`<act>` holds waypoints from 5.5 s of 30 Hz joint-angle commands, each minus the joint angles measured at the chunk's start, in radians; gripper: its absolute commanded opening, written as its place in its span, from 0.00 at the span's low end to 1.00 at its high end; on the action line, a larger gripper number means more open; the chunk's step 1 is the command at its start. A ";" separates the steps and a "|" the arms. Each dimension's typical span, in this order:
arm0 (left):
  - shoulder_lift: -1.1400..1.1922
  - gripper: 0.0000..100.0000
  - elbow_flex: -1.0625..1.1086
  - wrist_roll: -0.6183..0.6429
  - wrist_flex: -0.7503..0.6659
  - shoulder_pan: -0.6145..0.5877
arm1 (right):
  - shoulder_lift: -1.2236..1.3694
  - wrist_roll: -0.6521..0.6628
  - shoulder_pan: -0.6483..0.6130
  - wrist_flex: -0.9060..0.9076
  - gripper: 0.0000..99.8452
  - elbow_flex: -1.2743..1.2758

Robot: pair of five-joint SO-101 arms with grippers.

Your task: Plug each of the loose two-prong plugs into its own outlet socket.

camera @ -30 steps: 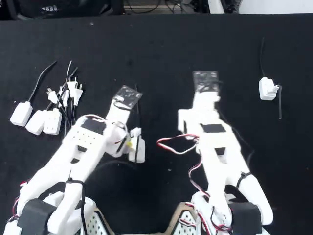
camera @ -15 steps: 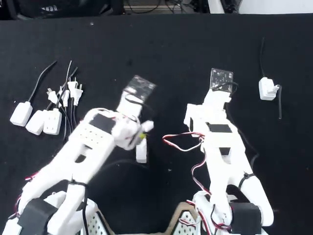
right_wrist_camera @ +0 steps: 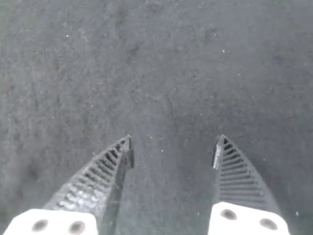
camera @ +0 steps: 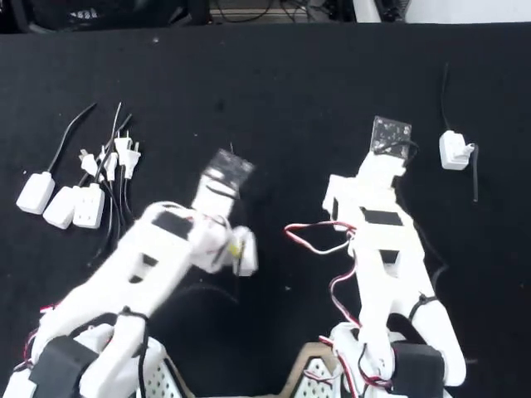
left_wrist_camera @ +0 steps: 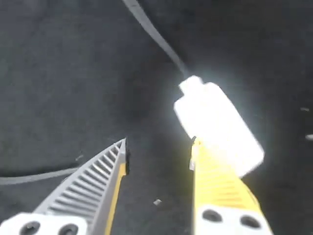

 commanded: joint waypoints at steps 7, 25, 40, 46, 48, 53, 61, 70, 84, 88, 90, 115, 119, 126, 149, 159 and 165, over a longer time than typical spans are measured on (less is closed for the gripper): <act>-0.018 0.21 -0.084 0.115 -0.160 0.041 | -0.036 -0.009 0.018 -0.018 0.25 -0.025; 0.512 0.22 -0.473 0.480 -0.327 -0.101 | -0.036 -0.009 0.018 -0.017 0.25 -0.025; 0.620 0.22 -0.671 0.609 0.173 -0.292 | -0.036 -0.009 0.017 -0.018 0.25 -0.027; 0.551 0.21 -0.630 0.439 0.359 -0.309 | -0.036 -0.009 0.017 -0.018 0.25 -0.027; 0.528 0.21 -0.582 0.381 0.376 -0.311 | -0.036 -0.009 0.017 -0.017 0.25 -0.027; 0.427 0.21 -0.466 0.318 0.374 -0.311 | -0.036 -0.009 0.017 -0.017 0.25 -0.027; 0.229 0.22 -0.487 0.264 0.368 -0.447 | -0.036 -0.009 0.017 -0.015 0.25 -0.027; 0.229 0.22 -0.605 0.044 0.302 -0.716 | -0.036 -0.009 0.017 -0.015 0.25 -0.025; 0.425 0.21 -0.671 -0.077 0.083 -0.693 | -0.036 -0.003 -0.014 -0.015 0.25 -0.024; 0.574 0.21 -0.788 -0.075 0.084 -0.667 | -0.036 -0.002 -0.014 -0.015 0.25 -0.024; 0.634 0.21 -0.848 -0.075 0.086 -0.648 | -0.036 -0.002 -0.014 -0.015 0.25 -0.024; 0.916 0.03 -1.254 0.037 0.324 -0.621 | -0.036 -0.002 -0.015 -0.015 0.25 -0.025; 0.882 0.03 -1.308 0.037 0.443 -0.611 | -0.036 -0.002 -0.015 -0.015 0.25 -0.025; 0.761 0.03 -1.320 0.037 0.638 -0.532 | -0.036 -0.002 -0.015 -0.015 0.25 -0.025; 0.563 0.03 -1.158 0.206 0.806 -0.050 | -0.041 -0.009 -0.008 -0.015 0.25 -0.025; 0.563 0.03 -1.066 0.206 0.595 0.131 | -0.039 -0.009 -0.006 -0.015 0.25 -0.025; 0.563 0.19 -1.073 0.207 0.569 0.168 | -0.039 -0.009 -0.006 -0.015 0.25 -0.025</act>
